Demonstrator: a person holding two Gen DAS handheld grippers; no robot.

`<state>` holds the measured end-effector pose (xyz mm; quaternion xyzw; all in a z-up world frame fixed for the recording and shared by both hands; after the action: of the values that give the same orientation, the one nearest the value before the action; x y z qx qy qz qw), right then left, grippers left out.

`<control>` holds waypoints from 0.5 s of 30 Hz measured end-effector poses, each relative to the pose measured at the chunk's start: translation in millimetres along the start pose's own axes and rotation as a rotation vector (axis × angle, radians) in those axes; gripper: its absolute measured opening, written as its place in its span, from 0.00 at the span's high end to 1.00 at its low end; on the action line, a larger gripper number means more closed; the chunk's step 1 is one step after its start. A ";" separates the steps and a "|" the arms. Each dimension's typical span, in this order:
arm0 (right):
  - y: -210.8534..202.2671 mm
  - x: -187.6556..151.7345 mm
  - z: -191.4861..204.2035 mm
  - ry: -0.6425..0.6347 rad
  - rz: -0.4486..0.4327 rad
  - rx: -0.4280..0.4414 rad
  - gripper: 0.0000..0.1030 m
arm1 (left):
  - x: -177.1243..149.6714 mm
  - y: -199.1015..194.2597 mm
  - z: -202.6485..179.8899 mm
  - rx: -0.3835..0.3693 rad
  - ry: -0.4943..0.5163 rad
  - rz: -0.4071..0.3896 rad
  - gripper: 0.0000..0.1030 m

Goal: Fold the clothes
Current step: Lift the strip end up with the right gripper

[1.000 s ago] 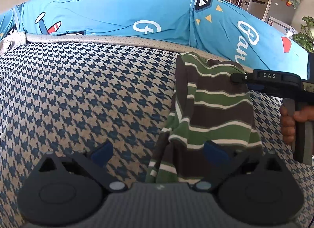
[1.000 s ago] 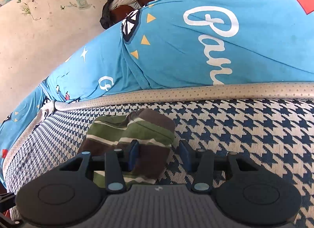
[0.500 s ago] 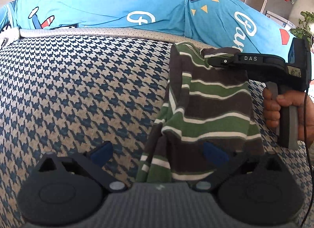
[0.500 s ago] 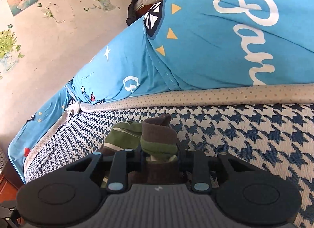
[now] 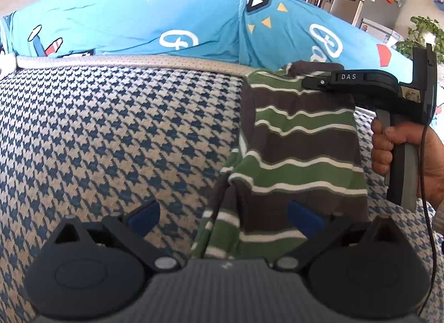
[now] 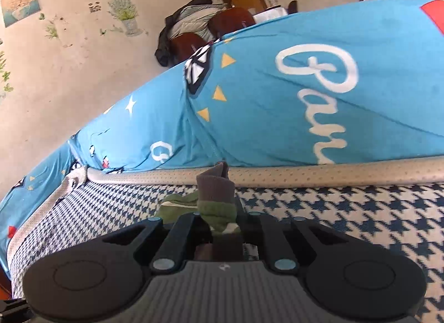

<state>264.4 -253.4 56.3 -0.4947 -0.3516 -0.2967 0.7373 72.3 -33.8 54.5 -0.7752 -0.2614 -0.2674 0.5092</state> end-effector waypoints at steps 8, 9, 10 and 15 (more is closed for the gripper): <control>-68.2 27.6 -84.0 0.082 -0.128 -0.406 0.91 | -1.8 -0.3 -17.1 -0.033 0.062 -0.017 0.01; -79.7 29.9 -96.4 0.088 -0.145 -0.460 0.91 | -2.2 0.1 -18.6 -0.038 0.063 -0.017 0.01; -91.6 30.8 -108.6 0.100 -0.158 -0.505 0.91 | -2.5 0.4 -20.2 -0.041 0.064 -0.018 0.01; -145.4 25.0 -159.2 0.138 -0.203 -0.739 0.91 | -2.0 0.9 -25.5 -0.039 0.069 -0.028 0.01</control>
<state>200.4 -453.6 110.5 -0.6685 -0.2178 -0.5073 0.4983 67.6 -58.0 61.2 -0.7715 -0.2493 -0.3063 0.4989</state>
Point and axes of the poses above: each gripper's, at about its wrist camera, not at the fingertips, and y roughly the way its jaws point, z to its left, x to its top, the point moved 3 cm from there along y, roughly the way its jaws point, and after that the axes turned 14 degrees about -x, right-handed, at the moved point
